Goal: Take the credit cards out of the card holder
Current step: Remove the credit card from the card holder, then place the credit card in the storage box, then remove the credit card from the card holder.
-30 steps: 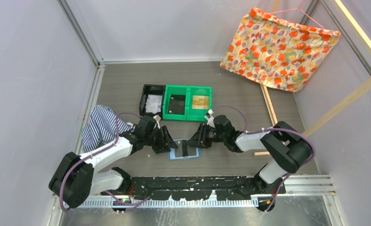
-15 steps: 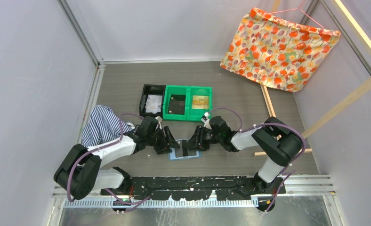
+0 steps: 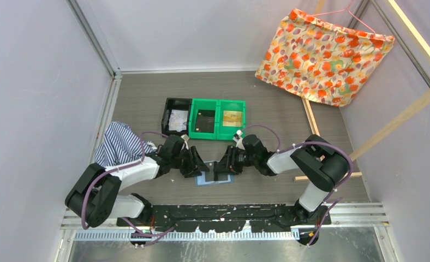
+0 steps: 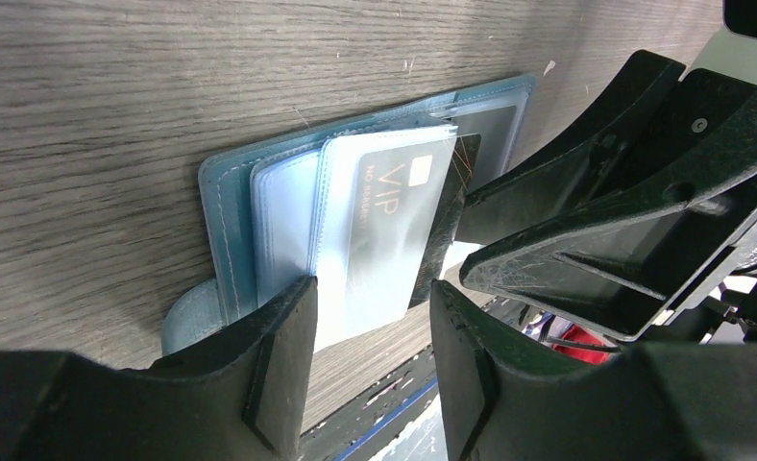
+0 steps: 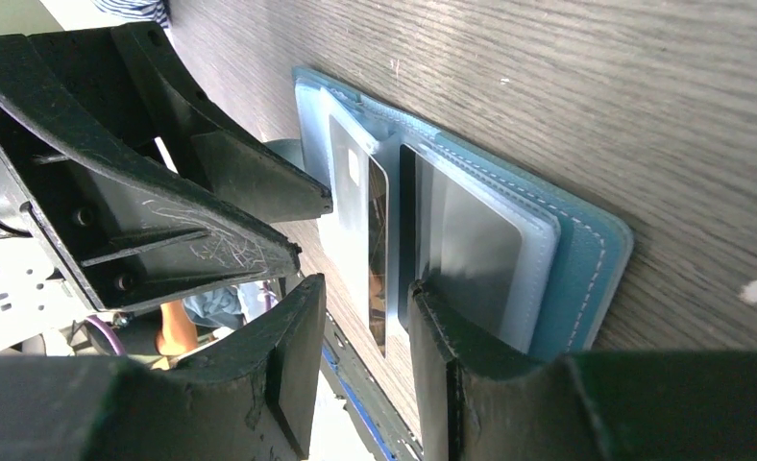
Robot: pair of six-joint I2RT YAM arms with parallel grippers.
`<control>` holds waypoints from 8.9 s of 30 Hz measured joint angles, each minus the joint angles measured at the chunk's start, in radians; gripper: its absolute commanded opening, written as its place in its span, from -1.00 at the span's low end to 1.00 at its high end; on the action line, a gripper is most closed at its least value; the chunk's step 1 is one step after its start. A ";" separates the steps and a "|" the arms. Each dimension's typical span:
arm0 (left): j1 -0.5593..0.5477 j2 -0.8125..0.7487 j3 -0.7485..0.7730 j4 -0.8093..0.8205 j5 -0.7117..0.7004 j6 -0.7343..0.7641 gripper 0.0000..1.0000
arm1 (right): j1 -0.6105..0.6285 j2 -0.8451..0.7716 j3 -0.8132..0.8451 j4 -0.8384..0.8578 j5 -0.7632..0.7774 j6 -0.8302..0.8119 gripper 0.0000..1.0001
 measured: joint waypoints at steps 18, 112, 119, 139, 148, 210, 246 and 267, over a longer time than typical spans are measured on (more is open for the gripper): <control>0.000 0.010 -0.003 0.016 0.002 -0.007 -0.06 | 0.000 0.044 0.000 0.060 -0.014 0.024 -0.97; 0.031 -0.285 0.209 -0.095 -0.229 -0.130 -0.99 | -0.164 -0.698 0.261 -0.925 0.327 -0.370 0.46; 0.032 -0.040 0.349 0.023 -0.547 -0.169 -0.99 | -0.167 -0.761 0.262 -1.096 0.517 -0.396 0.46; -0.040 0.384 0.472 0.321 -0.879 -0.480 -0.98 | -0.167 -0.838 0.253 -1.196 0.549 -0.388 0.40; -0.041 0.481 0.531 0.292 -0.901 -0.570 -0.46 | -0.167 -0.885 0.253 -1.242 0.571 -0.387 0.40; -0.204 0.075 0.122 0.120 -0.161 -0.076 -0.37 | -0.037 -0.323 0.039 -0.491 0.206 -0.075 -0.38; -0.205 0.112 0.087 0.063 -0.214 -0.033 -0.35 | -0.031 -0.188 0.028 -0.417 0.199 -0.080 -0.74; -0.205 0.098 0.034 0.132 -0.228 -0.068 -0.56 | -0.030 -0.145 0.014 -0.342 0.183 -0.071 -0.82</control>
